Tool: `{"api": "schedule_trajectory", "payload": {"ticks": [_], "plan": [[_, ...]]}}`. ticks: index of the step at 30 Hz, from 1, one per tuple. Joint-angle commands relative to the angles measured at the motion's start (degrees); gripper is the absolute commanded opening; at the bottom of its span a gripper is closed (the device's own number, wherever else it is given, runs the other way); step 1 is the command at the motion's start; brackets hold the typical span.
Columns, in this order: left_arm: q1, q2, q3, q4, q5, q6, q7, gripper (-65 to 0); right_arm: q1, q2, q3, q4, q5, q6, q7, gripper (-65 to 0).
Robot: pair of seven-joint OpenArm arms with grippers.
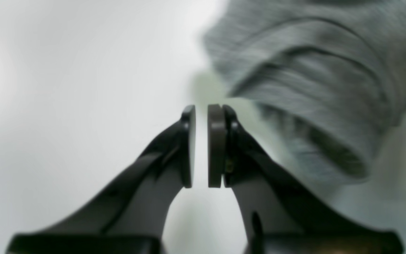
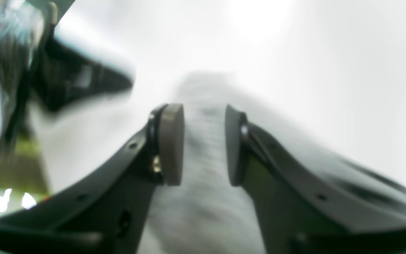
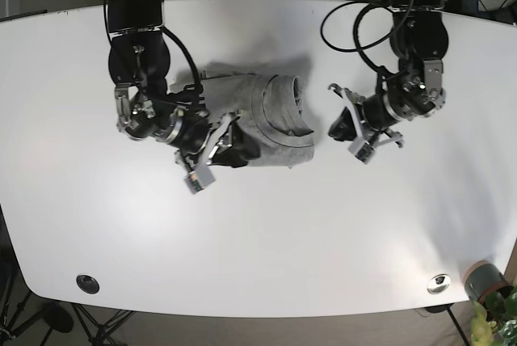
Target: Fold the T-shirt properly
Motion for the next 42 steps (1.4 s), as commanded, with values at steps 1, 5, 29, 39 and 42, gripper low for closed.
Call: {"api": "schedule_trajectory", "payload": {"ticks": [1, 5, 29, 39, 42], "plan": [[-2.8, 2.7, 2.1, 0.9, 2.6, 0.1, -1.6, -60.6, 1.2, 0.5, 3.4, 1.1, 0.4, -0.04, 0.3, -49.1], [-2.8, 6.9, 6.5, 1.0, 8.0, 0.1, -1.7, -60.6, 1.1, 2.2, 6.9, 0.5, 0.0, -0.04, 0.3, -51.5], [-3.9, 5.7, 10.8, -18.7, 12.8, 0.1, -13.3, -60.6, 4.8, 5.4, 7.3, -27.4, -12.1, 8.13, 22.2, -52.8], [-5.7, 5.5, 10.5, -21.1, 12.8, 0.1, -13.3, -60.6, 4.7, 5.3, 7.0, -27.4, -12.1, 8.13, 23.0, -52.8], [-5.7, 5.5, 10.5, -19.5, 12.6, 0.1, -13.3, -60.6, 4.6, 5.3, 7.1, -24.3, -11.6, 8.13, 21.7, -52.8]]}}
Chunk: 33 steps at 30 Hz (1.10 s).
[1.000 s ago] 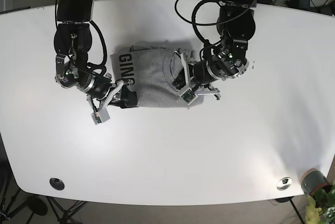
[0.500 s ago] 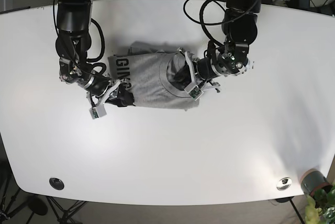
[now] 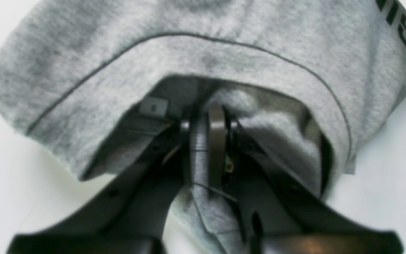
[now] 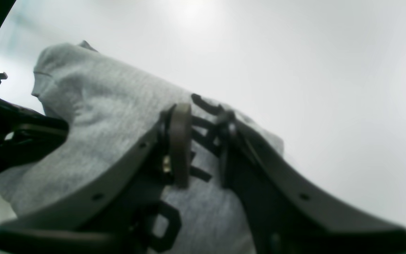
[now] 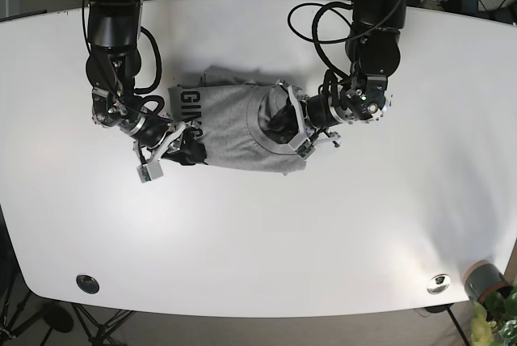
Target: Fold the T-shirt properly
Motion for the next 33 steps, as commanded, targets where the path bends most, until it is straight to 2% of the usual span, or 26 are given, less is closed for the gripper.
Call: {"api": "schedule_trajectory", "payload": {"ticks": [1, 7, 14, 17, 23, 30, 33], "plan": [[-0.2, -0.5, -0.1, 2.2, 3.3, 1.2, 3.7, -60.6, 0.8, 0.5, 0.3, 4.7, -0.2, -0.09, -2.1, -52.8], [0.1, 0.0, -3.7, 13.1, 3.3, 1.2, 4.0, -60.6, 1.3, 0.5, 3.0, 13.9, -0.7, -0.53, -8.9, -52.8], [2.9, 0.0, -4.3, 22.3, 3.6, 1.2, 5.5, -60.6, 3.3, 1.7, 3.1, 13.6, -1.3, -0.61, -9.7, -52.8], [4.7, 0.0, -4.3, 24.5, 3.4, 1.2, 7.0, -60.6, 4.7, 1.7, 3.1, 10.9, -4.1, -0.17, -9.0, -52.8], [9.7, -0.3, -4.3, 25.5, 3.4, 1.2, 7.6, -60.6, 5.2, 0.6, 3.1, 4.6, -9.3, 0.0, -2.8, -52.8], [10.1, -0.4, -4.4, 16.8, 3.3, 1.2, 6.8, -60.6, 5.0, 0.6, 3.1, 0.4, -9.9, 0.0, 1.3, -52.8], [7.7, -0.4, -4.4, 13.1, 3.3, 1.2, 3.8, -60.6, 4.9, 0.5, 3.1, 0.3, -9.9, 0.0, 1.5, -52.8]]}}
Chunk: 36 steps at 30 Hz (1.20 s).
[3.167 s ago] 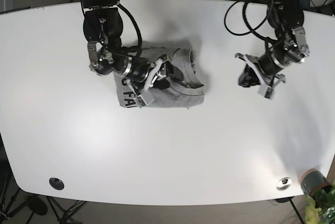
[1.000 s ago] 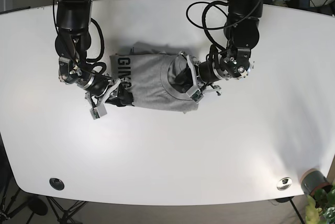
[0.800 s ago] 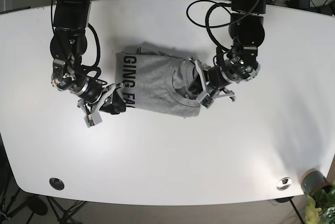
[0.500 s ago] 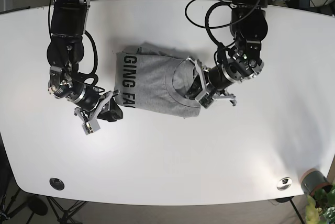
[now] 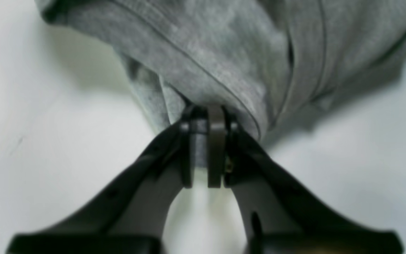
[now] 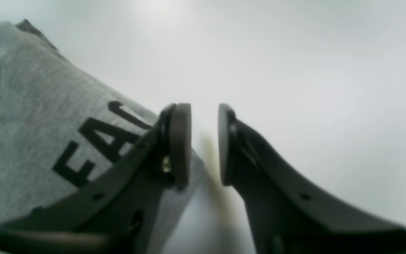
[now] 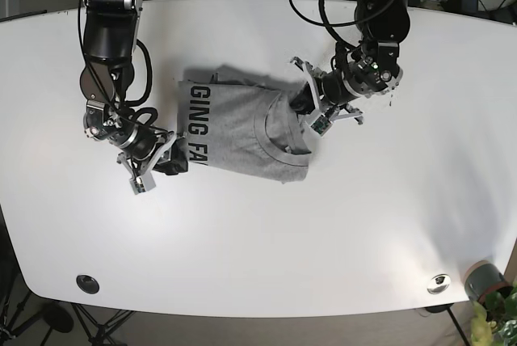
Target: Fold the T-shirt properly
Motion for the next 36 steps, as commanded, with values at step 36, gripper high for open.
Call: {"api": "schedule_trajectory", "payload": {"ticks": [36], "plan": [[-29.9, -1.3, 0.3, -34.9, 0.3, -0.1, -8.5, -60.6, -17.9, -5.6, 0.2, 21.5, 0.7, 2.48, -4.0, -52.8]]}}
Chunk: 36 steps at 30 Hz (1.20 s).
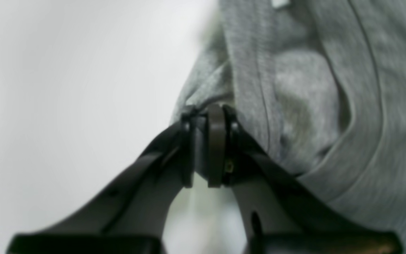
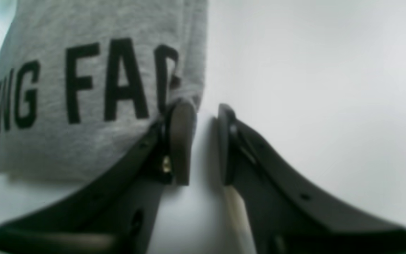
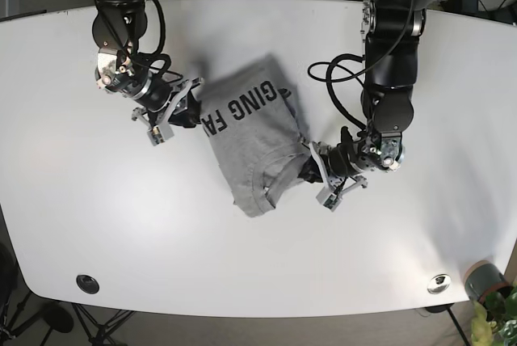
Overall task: Fold the T-shirt properly
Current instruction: 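Release the bundle and lift the right gripper away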
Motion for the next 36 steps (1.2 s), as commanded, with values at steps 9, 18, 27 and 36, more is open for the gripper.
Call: {"api": "schedule_trajectory", "payload": {"ticks": [9, 18, 27, 36], "plan": [[-2.6, 3.0, -0.1, 0.0, -0.6, 1.3, -2.8, -60.6, -1.3, -5.3, -3.3, 5.3, 0.8, 0.82, -0.7, -52.8], [-3.5, 2.8, -0.2, 0.5, -0.7, 2.4, -2.8, -60.6, -1.3, -5.3, -8.1, 5.3, 0.7, 0.82, -0.7, -52.8], [-3.2, -1.9, -0.3, 12.0, -0.3, 2.5, -1.7, -60.6, -1.3, -3.0, -8.1, 5.6, 1.1, 0.82, -0.7, -52.8], [-0.8, -3.4, -0.4, 24.9, -0.3, 7.8, 5.7, -50.6, -1.8, -1.7, -5.2, 10.3, 1.2, 0.82, -0.7, -53.0]]}}
